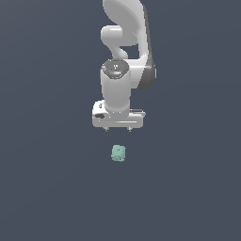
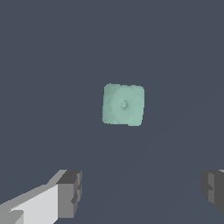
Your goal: Pick up the object and move it to a goal position.
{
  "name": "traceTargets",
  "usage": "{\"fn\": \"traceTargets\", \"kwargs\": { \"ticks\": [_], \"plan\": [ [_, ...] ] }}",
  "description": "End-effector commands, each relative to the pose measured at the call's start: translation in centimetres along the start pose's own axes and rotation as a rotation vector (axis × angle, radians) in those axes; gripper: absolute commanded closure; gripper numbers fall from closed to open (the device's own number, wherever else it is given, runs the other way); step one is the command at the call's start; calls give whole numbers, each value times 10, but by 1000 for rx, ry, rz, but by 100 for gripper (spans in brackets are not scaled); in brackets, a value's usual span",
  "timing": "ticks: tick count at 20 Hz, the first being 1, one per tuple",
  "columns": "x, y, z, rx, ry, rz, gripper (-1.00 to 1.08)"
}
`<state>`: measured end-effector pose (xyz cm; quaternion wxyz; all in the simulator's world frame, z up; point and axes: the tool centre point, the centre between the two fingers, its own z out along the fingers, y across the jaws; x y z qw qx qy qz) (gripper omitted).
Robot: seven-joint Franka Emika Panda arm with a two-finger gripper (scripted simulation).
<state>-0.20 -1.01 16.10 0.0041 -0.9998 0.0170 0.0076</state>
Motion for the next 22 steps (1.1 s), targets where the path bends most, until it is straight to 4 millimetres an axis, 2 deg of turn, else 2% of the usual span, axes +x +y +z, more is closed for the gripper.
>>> {"fn": "traceTargets", "kwargs": {
  "ticks": [1, 11, 17, 22],
  "plan": [
    [0, 0, 0, 0, 0, 0, -92],
    [6, -3, -12, -14, 12, -41, -92],
    [10, -3, -6, -13, 12, -30, -92],
    [22, -3, 9, -12, 13, -7, -92]
  ]
}}
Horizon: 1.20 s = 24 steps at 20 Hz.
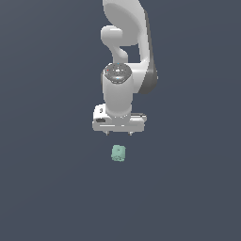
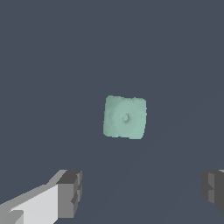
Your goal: Pick up the object and move it to a goal position.
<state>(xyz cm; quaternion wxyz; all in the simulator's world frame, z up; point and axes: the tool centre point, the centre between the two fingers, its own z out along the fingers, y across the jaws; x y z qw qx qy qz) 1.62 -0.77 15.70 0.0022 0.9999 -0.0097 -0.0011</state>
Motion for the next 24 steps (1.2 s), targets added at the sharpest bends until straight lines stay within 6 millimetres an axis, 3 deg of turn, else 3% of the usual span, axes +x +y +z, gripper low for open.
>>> {"fn": "traceTargets", "kwargs": {
  "ticks": [1, 11, 24],
  "plan": [
    [6, 0, 10, 0, 0, 14, -92],
    [33, 0, 56, 4, 1, 78, -92],
    [37, 0, 75, 4, 1, 91, -92]
  ]
}}
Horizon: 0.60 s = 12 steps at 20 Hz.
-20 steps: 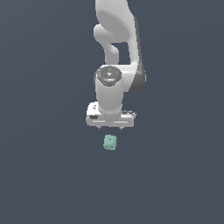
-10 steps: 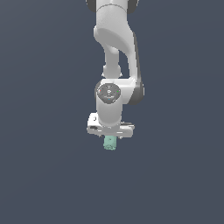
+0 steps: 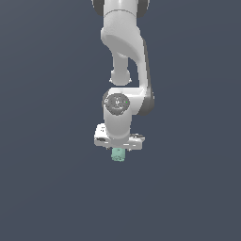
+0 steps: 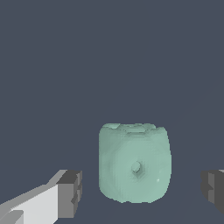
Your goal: Pick up the object and move it to a goal position.
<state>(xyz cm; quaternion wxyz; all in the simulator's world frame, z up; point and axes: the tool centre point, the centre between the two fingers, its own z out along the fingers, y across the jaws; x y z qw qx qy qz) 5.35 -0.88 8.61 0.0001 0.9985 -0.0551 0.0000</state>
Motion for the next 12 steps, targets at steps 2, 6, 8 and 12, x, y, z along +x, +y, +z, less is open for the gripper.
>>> {"fn": "traceTargets", "kwargs": {
  "ticks": [2, 6, 8, 12],
  "plan": [
    [-1, 0, 13, 0, -1, 1, -92],
    [-1, 0, 35, 0, -1, 1, -92],
    [-1, 0, 42, 0, 0, 2, -92],
    [0, 0, 46, 0, 0, 2, -92]
  ]
}}
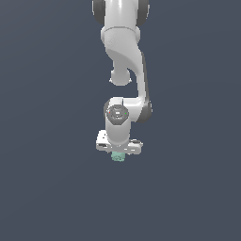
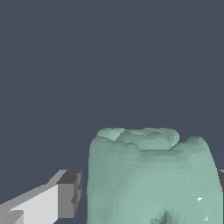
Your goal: Pick up the object and move it to a goal position.
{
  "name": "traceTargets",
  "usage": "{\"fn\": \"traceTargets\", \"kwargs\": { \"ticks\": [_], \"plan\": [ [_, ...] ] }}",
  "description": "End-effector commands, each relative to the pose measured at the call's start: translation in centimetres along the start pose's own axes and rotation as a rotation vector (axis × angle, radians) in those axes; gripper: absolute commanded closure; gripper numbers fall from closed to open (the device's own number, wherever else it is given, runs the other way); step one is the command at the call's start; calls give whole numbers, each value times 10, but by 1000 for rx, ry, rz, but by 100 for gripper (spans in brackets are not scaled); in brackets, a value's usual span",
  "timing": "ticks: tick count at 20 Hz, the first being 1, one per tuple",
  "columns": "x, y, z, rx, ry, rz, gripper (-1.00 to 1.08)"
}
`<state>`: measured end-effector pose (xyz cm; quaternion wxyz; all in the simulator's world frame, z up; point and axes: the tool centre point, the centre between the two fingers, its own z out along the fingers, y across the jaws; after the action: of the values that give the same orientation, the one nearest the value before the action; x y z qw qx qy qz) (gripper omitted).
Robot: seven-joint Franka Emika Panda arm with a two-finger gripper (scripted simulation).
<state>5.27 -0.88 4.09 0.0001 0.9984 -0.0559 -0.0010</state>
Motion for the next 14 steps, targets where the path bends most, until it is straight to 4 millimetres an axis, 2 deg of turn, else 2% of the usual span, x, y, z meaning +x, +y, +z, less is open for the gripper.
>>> {"fn": "traceTargets", "kwargs": {
  "ticks": [1, 2, 14],
  "plan": [
    [1, 0, 1, 0, 2, 0, -92],
    [1, 0, 1, 0, 2, 0, 108],
    [1, 0, 0, 0, 2, 0, 108]
  ]
}}
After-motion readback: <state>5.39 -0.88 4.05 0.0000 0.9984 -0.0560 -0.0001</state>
